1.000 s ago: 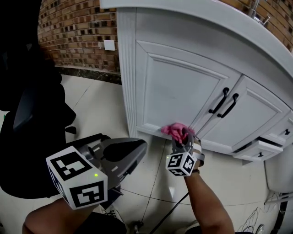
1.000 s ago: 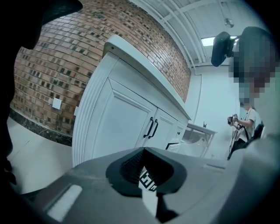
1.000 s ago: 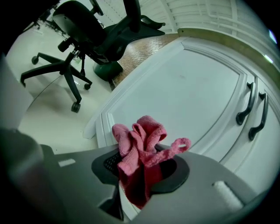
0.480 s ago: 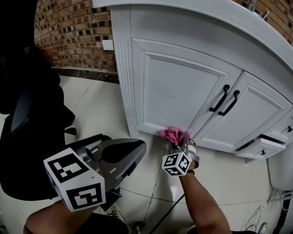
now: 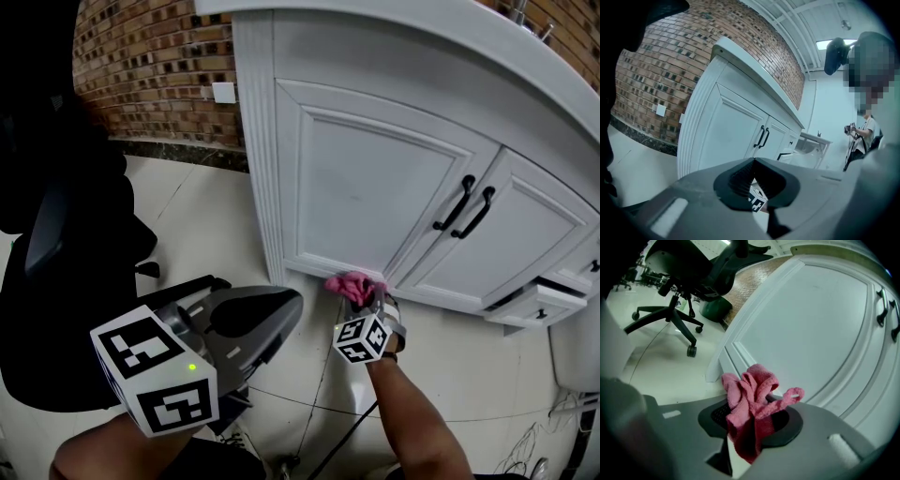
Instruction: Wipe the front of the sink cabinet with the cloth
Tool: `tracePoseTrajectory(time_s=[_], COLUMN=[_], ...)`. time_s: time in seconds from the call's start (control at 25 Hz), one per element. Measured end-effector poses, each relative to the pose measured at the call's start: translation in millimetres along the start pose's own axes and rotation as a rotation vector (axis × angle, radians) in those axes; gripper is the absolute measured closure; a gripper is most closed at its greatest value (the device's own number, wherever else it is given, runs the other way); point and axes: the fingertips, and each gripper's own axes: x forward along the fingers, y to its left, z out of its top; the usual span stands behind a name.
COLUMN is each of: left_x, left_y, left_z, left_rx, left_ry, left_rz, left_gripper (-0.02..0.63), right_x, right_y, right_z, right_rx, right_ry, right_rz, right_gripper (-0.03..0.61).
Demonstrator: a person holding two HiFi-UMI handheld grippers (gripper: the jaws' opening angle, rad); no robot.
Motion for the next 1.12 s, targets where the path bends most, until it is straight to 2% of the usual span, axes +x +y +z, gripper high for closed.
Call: tracePoseTrajectory(time_s=[0.4,0.68,0.84,0.96,1.12], left_x=[-4,-1,-4,-15,-26], left_y=[-2,-8,-8,-3,0], left_z=[4,6,12,16,24], left_rx=[0.013,0.076,0.067,0.048,0.038], left_ry=[-0.019,-0.025,-0.052,-0.076,-0.105], left_rz=[0.003,0.017,0.007,0.013,0.022], left_gripper=[0.609,0.609,0.609,0.609,0.609], right_x=[6,-3,-35,-71,-119], right_y=[3,-4,-16,-29,-61], right_z=[-8,2,36,79,157], right_rx=[0.037,0.245,0.259,0.231,0.123], right_ry=[0.053,0.066,-0.058,-0.181,-0.336], right_rz=[0.048,0.191,0.164,0.084,-0.044], right_gripper=[0.442,0.443,0.443,0.442,0.442])
